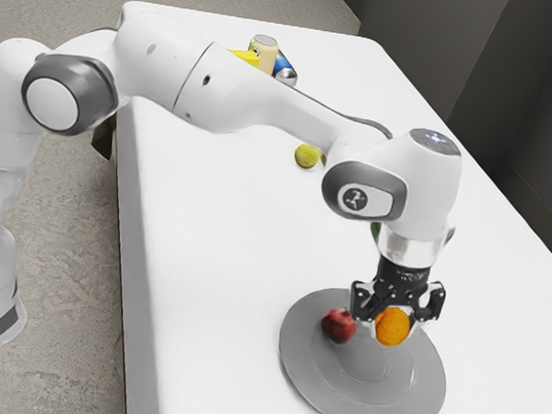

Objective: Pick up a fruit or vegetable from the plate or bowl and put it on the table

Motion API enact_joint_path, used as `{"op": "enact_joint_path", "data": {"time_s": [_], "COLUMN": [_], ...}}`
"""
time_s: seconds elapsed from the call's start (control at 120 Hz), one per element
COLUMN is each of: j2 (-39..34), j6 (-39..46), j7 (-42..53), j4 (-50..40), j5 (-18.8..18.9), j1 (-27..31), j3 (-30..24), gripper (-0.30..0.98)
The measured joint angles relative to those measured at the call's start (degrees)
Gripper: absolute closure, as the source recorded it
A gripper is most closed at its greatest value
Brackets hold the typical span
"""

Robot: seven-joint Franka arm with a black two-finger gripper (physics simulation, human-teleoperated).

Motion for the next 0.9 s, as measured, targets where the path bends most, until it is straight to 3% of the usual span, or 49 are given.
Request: {"op": "enact_joint_path", "data": {"time_s": [0.158, 0.408, 0.7, 0.792, 0.9], "j2": [-6.7, -24.9, -29.7, -29.9, -30.1], "j6": [-4.8, -8.4, -8.5, -8.5, -8.8], "j7": [0.3, 0.4, 0.6, 0.7, 0.8], "j4": [-1.4, -24.3, -31.0, -31.0, -31.0], "j5": [0.9, 0.8, 0.7, 0.7, 0.9], "j1": [1.3, 3.6, 2.0, 1.9, 1.9], "j3": [2.3, 11.4, 16.7, 17.6, 17.9], "gripper": [0.39, 0.39, 0.39, 0.21, 0.10]}}
